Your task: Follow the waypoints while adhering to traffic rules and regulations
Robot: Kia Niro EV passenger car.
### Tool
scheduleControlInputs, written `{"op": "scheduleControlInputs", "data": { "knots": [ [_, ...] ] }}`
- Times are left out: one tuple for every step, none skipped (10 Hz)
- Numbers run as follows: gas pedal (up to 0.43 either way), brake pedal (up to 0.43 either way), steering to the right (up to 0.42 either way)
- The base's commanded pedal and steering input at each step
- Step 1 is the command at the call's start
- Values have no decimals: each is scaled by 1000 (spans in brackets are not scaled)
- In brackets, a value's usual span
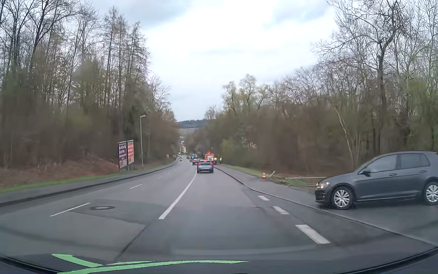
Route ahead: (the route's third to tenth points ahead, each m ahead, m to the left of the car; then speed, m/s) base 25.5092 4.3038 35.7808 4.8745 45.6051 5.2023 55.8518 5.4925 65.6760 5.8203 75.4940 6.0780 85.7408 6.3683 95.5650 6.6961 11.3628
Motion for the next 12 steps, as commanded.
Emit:
{"op": "scheduleControlInputs", "data": {
  "knots": [
    [0, 61, -8],
    [0, 61, -9],
    [0, 61, -10],
    [0, 61, -10],
    [0, 61, -10],
    [0, 61, -11],
    [0, 61, -11],
    [0, 61, -11],
    [0, 61, -11],
    [0, 61, -11],
    [0, 55, -11],
    [0, 55, -10]
  ]
}}
